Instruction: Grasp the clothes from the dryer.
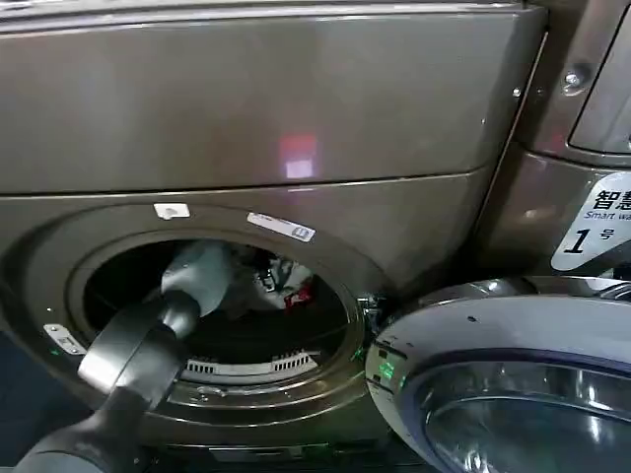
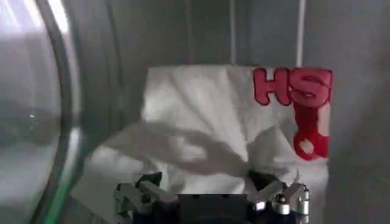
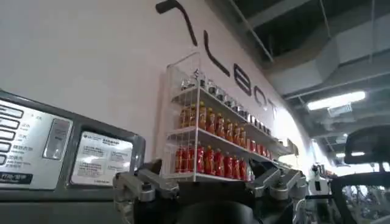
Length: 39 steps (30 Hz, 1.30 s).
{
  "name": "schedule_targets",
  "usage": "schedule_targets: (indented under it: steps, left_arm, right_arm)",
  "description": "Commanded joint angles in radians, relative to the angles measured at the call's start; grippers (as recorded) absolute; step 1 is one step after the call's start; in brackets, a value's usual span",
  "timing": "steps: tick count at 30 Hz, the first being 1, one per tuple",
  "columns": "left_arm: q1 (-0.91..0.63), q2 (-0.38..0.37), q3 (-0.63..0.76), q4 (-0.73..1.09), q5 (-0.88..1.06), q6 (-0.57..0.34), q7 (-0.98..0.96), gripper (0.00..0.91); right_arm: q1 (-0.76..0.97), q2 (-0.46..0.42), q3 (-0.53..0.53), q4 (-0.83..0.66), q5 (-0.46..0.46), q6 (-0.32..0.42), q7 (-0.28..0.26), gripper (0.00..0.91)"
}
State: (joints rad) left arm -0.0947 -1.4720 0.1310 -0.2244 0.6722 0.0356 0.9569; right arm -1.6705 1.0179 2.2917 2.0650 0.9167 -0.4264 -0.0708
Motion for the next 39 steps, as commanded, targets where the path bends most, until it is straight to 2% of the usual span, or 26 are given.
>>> schedule_targets:
  steps: [1,27,32,36,39]
  left_arm:
    - [0.012,-0.001,0.008,0.003,0.026,-0.002,0.009,0.0]
    - [0.008,0.01,-0.008,-0.022,-0.024,-0.014,-0.013,0.0]
    - [0.04,0.022,-0.085,-0.116,-0.121,-0.001,-0.096,0.0]
    - [0.131,0.045,-0.207,-0.233,-0.242,0.0,-0.261,0.0]
    - [0.212,0.072,-0.232,-0.336,-0.341,0.016,-0.425,0.0]
  right_arm:
    - [0.0,0.001,0.002,0.003,0.001,0.0,0.001,0.907]
    - [0.0,0.006,0.004,-0.003,0.002,0.006,0.003,0.907]
    - [0.001,0.008,0.005,-0.005,0.002,0.008,0.004,0.907]
    - [0.001,0.01,0.007,-0.01,0.002,0.012,0.004,0.907]
    - [0.005,0.001,0.012,-0.013,0.003,0.012,0.006,0.907]
